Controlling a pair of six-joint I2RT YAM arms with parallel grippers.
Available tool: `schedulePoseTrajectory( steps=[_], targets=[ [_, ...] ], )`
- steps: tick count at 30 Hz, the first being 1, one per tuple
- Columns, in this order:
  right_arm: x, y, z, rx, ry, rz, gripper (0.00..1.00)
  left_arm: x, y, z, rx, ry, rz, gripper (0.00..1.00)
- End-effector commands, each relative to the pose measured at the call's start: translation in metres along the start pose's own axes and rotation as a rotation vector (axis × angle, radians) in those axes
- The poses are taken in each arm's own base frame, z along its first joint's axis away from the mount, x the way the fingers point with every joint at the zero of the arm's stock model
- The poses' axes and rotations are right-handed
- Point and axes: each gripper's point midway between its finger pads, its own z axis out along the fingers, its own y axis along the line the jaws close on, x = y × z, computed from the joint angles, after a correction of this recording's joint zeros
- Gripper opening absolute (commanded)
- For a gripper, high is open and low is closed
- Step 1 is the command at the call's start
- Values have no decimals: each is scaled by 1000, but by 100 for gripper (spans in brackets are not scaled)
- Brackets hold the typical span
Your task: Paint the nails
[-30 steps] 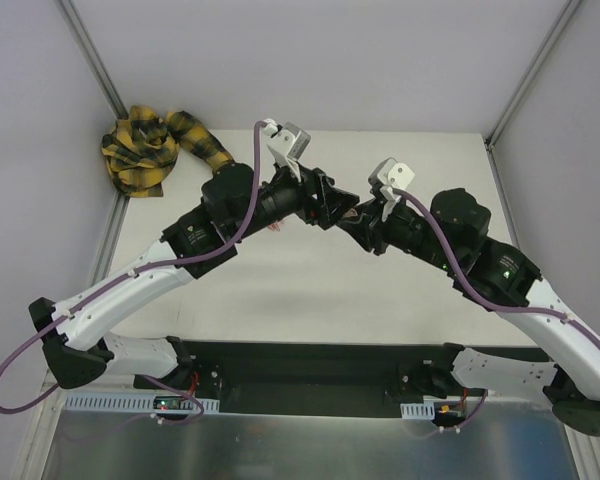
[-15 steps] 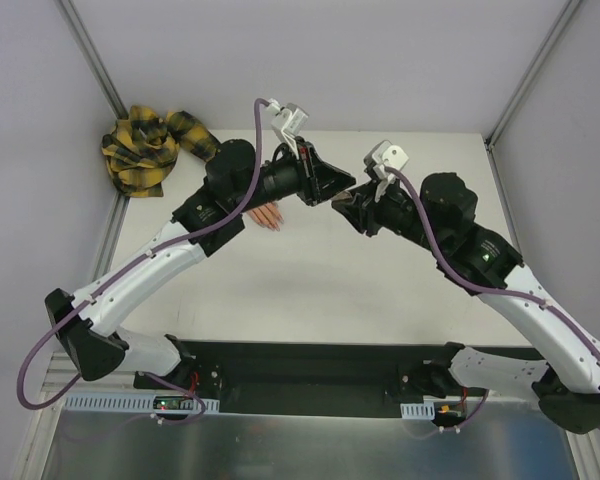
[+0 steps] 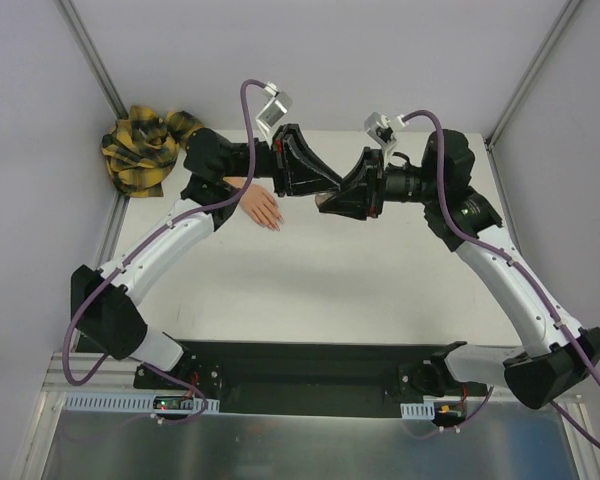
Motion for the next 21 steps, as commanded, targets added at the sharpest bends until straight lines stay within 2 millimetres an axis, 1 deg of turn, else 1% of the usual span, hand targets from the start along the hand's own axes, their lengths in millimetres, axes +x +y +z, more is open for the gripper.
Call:
schedulePoseTrajectory(
  steps=[1,2,3,4,5,6,7,8,9,10,11,12,13,14,15,16,17,19,20,21],
  targets=[
    [-23,46,-4,-182,-57,-144,0,29,-25,5,67,136,-8,7],
    [-22,42,-5,-151,-55,-145,0,19,-9,6,-54,86,46,17],
    [-22,30,-5,-74,-66,-136,0,15,-4,4,-117,73,45,28],
    [-16,26,-9,-29,-45,-151,0,23,4,-1,-202,85,-18,43],
    [-14,23,-10,-4,-44,-147,0,9,19,-9,-347,22,12,51],
    [-14,17,-11,31,-49,-146,0,5,25,-14,-425,0,-1,57],
    [-12,18,-13,47,-48,-143,0,11,33,-24,-526,5,-70,61],
    [-10,15,-13,64,-48,-135,0,8,36,-31,-592,-16,-112,66],
    [-12,10,-14,99,-56,-131,0,1,42,-39,-679,-51,-130,73],
    [-10,7,-15,117,-53,-120,0,2,42,-42,-702,-61,-153,76],
    [-10,5,-15,132,-55,-118,0,-1,36,-43,-707,-84,-174,78],
    [-10,-2,-16,173,-61,-112,0,-1,39,-45,-742,-102,-179,79],
    [-9,-5,-16,197,-63,-107,0,1,35,-42,-747,-106,-180,80],
    [-10,-8,-17,217,-69,-107,0,-1,33,-43,-766,-125,-177,80],
    [-11,-12,-18,249,-78,-105,0,1,33,-45,-795,-132,-184,79],
    [-11,-12,-16,254,-79,-105,0,-2,38,-51,-858,-164,-174,79],
    [-12,-12,-16,258,-82,-107,0,-3,33,-50,-865,-175,-173,79],
    [-13,-10,-12,264,-84,-116,0,-4,35,-54,-905,-196,-165,78],
    [-11,-6,-9,255,-77,-120,0,-4,33,-53,-904,-199,-166,76],
    [-11,-9,-8,268,-75,-131,0,-5,33,-52,-904,-203,-169,75]
  ],
)
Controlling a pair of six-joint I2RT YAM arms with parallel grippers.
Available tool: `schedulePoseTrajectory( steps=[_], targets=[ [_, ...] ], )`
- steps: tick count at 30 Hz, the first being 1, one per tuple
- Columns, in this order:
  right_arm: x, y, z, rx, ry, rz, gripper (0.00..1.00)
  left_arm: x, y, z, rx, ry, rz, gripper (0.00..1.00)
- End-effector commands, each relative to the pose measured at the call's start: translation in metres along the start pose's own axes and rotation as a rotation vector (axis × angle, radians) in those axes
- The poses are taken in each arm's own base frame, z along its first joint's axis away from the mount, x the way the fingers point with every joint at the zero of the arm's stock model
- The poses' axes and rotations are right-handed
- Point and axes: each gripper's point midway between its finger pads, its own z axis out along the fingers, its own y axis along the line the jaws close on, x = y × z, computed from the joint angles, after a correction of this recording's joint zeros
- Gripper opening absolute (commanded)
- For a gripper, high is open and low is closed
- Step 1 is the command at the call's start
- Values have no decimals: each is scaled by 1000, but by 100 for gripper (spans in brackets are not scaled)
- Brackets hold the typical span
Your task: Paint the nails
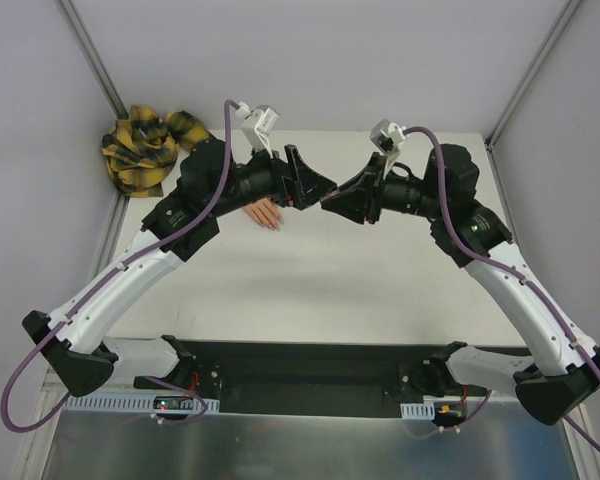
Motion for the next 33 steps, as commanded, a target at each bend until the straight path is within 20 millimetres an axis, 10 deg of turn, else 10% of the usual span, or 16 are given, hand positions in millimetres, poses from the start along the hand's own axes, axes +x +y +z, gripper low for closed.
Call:
schedulePoseTrajectory(
  steps=[1,10,14,19,24,33],
  targets=[
    [-12,4,2,45,-39,-71,0,-16,8,-11,-112,-99,-18,72],
    [-18,0,-2,198,-70,-122,0,-5,-1,-5,-108,-66,-44,38],
    [-19,-10,-2,256,-79,-103,0,6,-7,-2,-57,-13,-31,0],
    [-7,27,5,1,-40,-146,0,32,-52,-11,373,175,93,0],
    [1,125,-19,-607,42,-92,0,46,-102,-46,811,247,238,0],
    [1,127,-26,-533,-28,-101,0,37,-107,-50,814,152,263,0]
  ],
)
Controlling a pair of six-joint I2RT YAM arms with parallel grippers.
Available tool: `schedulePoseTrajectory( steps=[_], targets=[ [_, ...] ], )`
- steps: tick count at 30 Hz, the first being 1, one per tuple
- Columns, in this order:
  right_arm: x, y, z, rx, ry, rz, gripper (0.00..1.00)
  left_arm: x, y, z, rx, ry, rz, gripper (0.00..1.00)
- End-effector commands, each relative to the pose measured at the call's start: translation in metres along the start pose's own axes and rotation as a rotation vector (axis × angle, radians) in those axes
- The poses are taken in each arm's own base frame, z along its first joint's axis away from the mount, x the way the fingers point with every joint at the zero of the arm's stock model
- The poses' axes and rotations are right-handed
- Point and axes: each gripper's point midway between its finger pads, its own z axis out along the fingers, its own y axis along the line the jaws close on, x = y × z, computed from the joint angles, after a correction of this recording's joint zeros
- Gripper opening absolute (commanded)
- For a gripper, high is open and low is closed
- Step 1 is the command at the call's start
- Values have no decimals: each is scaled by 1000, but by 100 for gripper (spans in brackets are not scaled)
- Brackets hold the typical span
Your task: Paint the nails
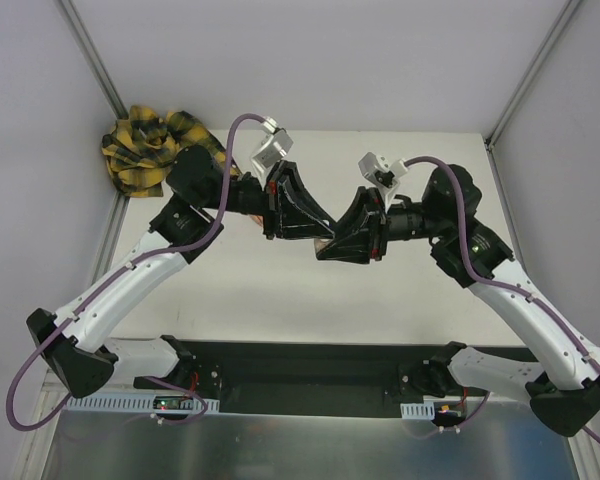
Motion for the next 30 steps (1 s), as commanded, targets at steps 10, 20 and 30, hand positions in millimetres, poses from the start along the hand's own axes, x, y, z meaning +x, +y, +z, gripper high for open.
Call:
schedulePoseTrajectory(
  steps=[10,20,30],
  targets=[
    [-22,-29,-16,276,-57,-179,0,-35,30,-22,-396,-158,20,71],
    [-30,-85,-48,713,-27,-159,0,-43,63,-37,-720,-261,8,69],
    [-32,-82,-42,716,-20,-181,0,-35,86,-24,-853,-226,34,66]
  ],
)
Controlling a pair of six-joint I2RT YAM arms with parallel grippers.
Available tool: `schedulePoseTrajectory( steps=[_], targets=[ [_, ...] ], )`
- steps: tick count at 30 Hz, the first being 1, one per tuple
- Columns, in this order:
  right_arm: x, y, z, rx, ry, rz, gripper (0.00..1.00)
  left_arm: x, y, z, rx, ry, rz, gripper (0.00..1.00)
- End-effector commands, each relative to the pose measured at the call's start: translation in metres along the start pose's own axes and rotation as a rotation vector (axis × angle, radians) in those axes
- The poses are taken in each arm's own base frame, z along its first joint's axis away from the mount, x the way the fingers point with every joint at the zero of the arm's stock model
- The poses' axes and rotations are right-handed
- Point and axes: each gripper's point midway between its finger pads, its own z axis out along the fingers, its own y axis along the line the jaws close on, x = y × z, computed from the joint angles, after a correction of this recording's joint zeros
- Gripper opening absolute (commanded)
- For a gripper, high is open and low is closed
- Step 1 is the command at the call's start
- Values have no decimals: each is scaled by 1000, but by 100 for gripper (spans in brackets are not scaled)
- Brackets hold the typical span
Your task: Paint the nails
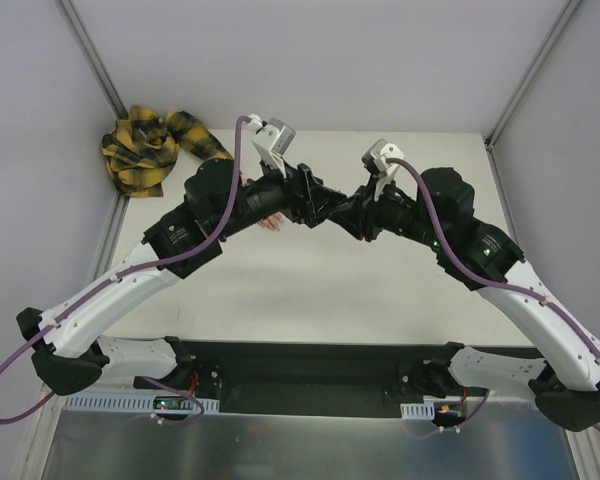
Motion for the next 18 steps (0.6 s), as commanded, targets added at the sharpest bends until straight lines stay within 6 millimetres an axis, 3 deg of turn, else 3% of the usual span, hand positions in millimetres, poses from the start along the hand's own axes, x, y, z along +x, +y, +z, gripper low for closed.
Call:
schedulePoseTrajectory(
  steps=[1,5,8,13,15,16,18],
  targets=[
    [-27,2,-9,20,-76,-38,0,-17,13,4,-102,-57,17,64],
    [-28,3,-11,24,-82,-39,0,-16,17,6,-123,-61,-8,54],
    [-30,3,-12,23,-89,-39,0,-17,12,7,-98,-59,-18,51],
    [-34,-1,-11,44,-103,-37,0,1,7,15,-62,-6,-69,50],
    [-35,2,-10,31,-110,-38,0,5,4,17,-41,11,-70,42],
    [-37,5,-11,14,-119,-39,0,5,3,16,-31,13,-67,31],
    [-36,7,-10,1,-122,-41,0,6,-2,15,-5,22,-54,22]
  ],
)
